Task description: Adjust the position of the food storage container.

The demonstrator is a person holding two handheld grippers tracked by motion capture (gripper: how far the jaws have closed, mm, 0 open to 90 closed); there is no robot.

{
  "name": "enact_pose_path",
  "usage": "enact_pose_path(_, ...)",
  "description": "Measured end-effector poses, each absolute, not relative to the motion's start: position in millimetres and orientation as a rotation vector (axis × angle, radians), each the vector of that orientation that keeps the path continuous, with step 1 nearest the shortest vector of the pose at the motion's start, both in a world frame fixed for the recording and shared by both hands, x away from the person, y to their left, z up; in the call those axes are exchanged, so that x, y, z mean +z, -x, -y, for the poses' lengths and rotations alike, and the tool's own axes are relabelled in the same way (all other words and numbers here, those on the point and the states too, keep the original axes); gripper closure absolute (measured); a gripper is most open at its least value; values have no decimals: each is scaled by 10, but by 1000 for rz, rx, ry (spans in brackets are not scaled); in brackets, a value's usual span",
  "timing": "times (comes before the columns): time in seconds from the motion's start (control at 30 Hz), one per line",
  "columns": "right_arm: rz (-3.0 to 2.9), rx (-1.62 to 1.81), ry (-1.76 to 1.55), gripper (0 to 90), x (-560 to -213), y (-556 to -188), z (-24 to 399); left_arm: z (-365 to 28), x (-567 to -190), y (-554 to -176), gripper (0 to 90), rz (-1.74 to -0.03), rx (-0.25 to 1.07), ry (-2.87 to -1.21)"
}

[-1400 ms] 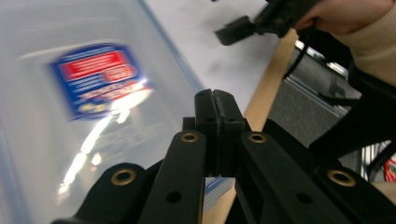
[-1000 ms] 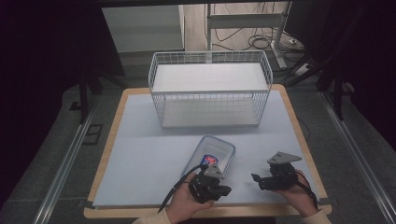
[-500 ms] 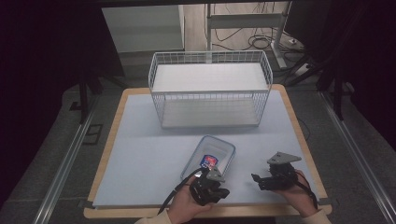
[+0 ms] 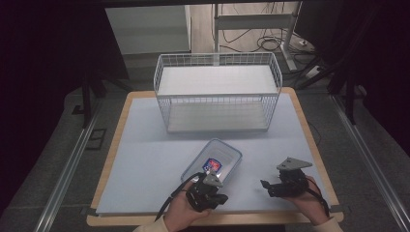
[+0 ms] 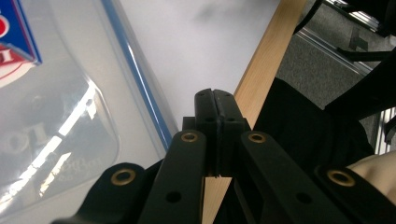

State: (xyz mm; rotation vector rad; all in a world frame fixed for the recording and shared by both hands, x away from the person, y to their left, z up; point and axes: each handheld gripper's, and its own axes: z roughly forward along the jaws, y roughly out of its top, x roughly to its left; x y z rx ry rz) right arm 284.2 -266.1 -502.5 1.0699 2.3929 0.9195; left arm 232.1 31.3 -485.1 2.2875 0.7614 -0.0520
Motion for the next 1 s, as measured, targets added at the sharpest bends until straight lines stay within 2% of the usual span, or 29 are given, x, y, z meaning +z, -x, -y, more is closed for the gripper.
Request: enact_pose_path(1.0, -2392, 915, -1073, 149, -5028, -2838, 2656, -1134, -4909, -2524, 900, -954, 24, -2231)
